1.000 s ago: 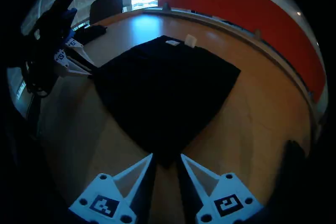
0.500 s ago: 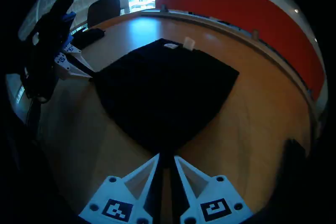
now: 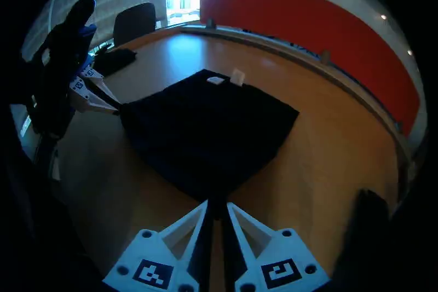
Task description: Fold towel
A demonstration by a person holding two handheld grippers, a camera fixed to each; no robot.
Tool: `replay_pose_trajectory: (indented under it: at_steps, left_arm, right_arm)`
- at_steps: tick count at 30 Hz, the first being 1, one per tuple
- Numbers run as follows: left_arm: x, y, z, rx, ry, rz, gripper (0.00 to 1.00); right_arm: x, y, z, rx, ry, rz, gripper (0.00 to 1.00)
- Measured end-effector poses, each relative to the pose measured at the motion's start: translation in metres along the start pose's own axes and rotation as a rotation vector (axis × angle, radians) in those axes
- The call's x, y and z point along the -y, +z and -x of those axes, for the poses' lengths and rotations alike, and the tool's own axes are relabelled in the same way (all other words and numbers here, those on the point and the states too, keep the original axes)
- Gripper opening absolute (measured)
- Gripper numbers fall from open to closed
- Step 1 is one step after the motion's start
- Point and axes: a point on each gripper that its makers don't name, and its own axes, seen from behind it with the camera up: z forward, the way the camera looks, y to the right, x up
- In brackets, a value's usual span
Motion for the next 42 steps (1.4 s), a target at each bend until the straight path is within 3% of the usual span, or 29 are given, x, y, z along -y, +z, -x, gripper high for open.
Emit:
replay_pose_trajectory:
  at_steps: [21, 42]
  left_arm:
    - [-0.009, -0.061, -0.025, -0.015, -0.013, 0.008, 0.12]
    - [-0.031, -0.096, -0.033, 0.003, -0.044, 0.047, 0.12]
  right_arm:
    - [0.015, -0.058, -0.038, -0.035, -0.001, -0.035, 0.09]
    - [0.016, -0.092, -0.052, -0.021, -0.007, -0.047, 0.09]
